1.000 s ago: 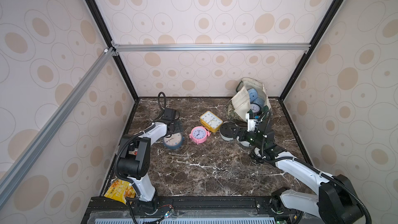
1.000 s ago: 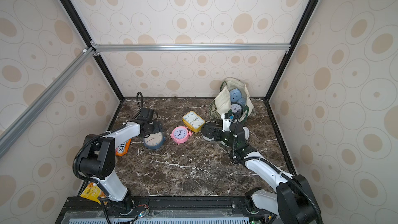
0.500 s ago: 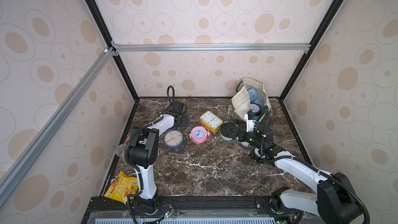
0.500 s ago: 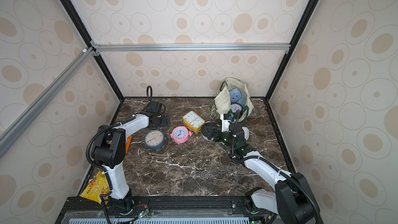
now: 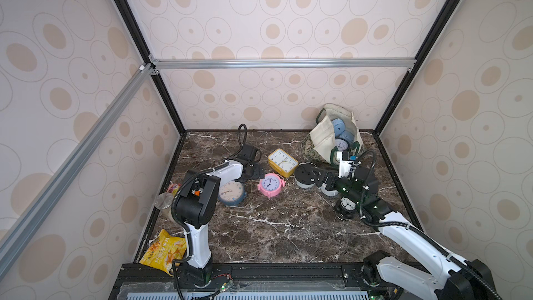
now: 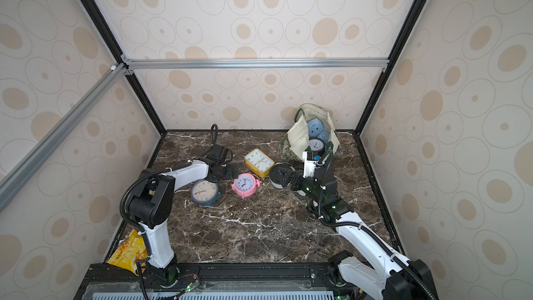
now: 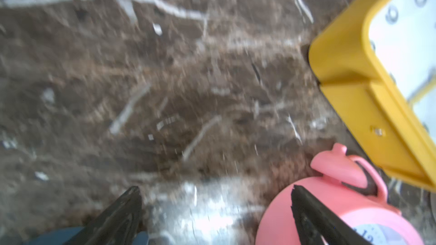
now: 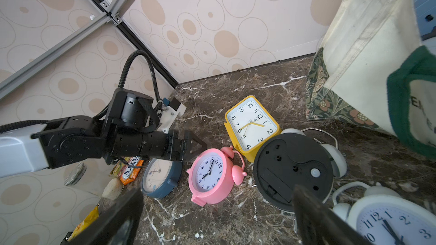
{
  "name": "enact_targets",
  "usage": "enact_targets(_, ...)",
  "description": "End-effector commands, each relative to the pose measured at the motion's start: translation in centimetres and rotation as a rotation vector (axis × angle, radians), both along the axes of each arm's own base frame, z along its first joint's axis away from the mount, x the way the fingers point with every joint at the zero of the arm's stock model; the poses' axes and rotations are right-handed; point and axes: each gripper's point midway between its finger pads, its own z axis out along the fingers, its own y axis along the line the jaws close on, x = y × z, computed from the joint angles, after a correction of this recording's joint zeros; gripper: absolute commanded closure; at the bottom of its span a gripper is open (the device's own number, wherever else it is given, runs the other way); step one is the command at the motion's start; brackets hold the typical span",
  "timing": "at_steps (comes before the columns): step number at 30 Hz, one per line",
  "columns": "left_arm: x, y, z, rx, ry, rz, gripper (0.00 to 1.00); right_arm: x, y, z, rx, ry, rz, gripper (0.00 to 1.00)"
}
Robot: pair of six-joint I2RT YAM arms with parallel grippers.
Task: Put the alarm clock into the canvas bag
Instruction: Move the alarm to the center of the board.
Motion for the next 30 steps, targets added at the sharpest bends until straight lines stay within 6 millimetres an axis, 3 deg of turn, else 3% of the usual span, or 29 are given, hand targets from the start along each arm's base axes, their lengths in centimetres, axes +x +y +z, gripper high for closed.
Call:
enact_targets(1,-2.8,-0.3,0.2,-0.045,0.027,0.024,0.02,-0.5,-0.4,-0.8,-0.027,0.008,-0.008,0.0)
enact_targets(9,-9.0,-0.2,1.3,-0.107,0.014,0.052,0.01,-0.6,-0.3,-1.3,-0.029,0.023,0.002,0.0)
enact_targets(15,-13.9,2.8,1.5,-0.108,0.001,0.146,0.02,-0.8,0.0,-2.0,-0.029,0.044,0.02,0.0)
enact_targets(19,-16.0,5.0,2.0,-0.088,-0.013,0.217,0.02,-0.9,0.5,-2.3,-0.024,0.045,0.047,0.01)
enact_targets(22,-17.3,6.4,2.7,-0.075,-0.021,0.255,0.01,-1.0,1.3,-2.6,-0.025,0.056,0.082,0.01)
enact_targets(26,-18.6,6.8,4.7,-0.122,-0.048,0.301,0.02,-1.5,3.9,-3.4,-0.079,0.055,0.151,0.01)
enact_targets(30,-20.6,10.4,6.6,-0.048,-0.077,0.434,0.02,-1.6,5.7,-4.5,-0.068,0.082,0.192,0.0)
